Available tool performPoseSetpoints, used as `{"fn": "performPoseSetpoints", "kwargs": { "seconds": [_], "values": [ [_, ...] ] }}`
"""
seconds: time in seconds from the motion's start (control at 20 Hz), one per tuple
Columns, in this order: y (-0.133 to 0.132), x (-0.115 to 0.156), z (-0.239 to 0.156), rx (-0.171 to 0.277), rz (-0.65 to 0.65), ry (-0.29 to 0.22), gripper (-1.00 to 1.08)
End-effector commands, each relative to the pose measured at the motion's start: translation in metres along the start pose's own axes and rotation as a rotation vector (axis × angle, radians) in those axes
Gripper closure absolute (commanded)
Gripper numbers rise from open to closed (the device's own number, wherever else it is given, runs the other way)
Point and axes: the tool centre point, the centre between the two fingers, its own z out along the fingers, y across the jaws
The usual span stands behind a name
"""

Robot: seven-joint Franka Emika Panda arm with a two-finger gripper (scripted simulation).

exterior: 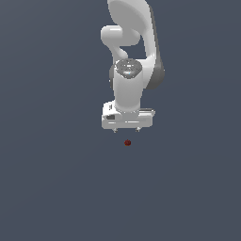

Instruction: Pick up the object and move it to a goal position.

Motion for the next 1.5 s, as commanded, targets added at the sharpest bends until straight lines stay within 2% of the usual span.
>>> {"fn": "performPoseSetpoints", "kwargs": {
  "seconds": [0.0,0.5,0.85,1.45],
  "values": [
    [0.000,0.000,0.000,0.000,0.000,0.000,-0.92],
    [-0.024,0.007,-0.007,0.024,-0.017,0.011,-0.92],
    [-0.024,0.007,-0.006,0.024,-0.029,0.011,-0.92],
    [-0.021,0.005,0.007,0.011,-0.201,0.007,-0.92]
  ]
}}
